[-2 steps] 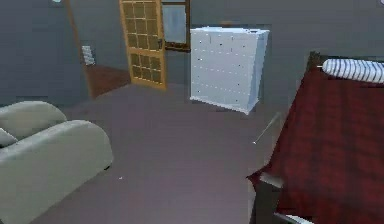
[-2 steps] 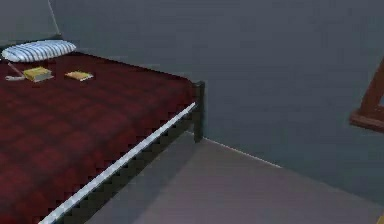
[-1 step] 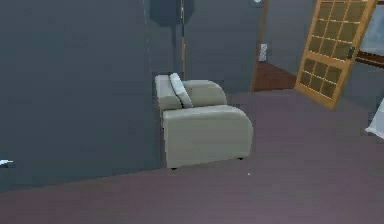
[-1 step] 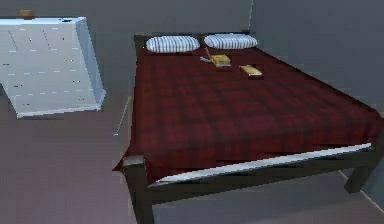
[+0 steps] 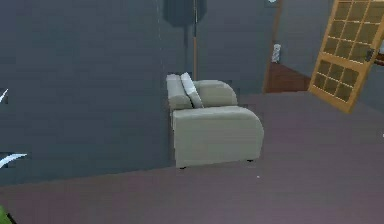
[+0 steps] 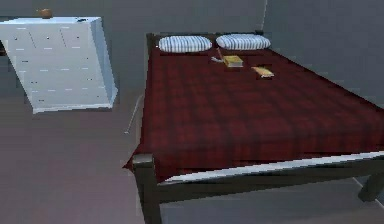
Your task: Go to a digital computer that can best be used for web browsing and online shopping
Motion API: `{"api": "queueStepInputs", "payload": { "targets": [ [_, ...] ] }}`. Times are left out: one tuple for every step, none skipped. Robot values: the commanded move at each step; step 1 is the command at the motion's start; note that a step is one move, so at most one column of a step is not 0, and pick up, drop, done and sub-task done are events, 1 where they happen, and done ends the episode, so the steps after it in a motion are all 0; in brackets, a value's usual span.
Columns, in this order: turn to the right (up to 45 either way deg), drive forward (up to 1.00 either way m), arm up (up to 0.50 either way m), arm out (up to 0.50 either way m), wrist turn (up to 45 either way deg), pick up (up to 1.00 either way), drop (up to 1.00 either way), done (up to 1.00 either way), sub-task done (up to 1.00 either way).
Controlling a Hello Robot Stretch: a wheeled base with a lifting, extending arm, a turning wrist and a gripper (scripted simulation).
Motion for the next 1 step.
{"api": "queueStepInputs", "payload": {
  "targets": [
    [0.0,0.9,0.0,0.0,0.0,0.0,0.0,0.0,0.0]
  ]
}}
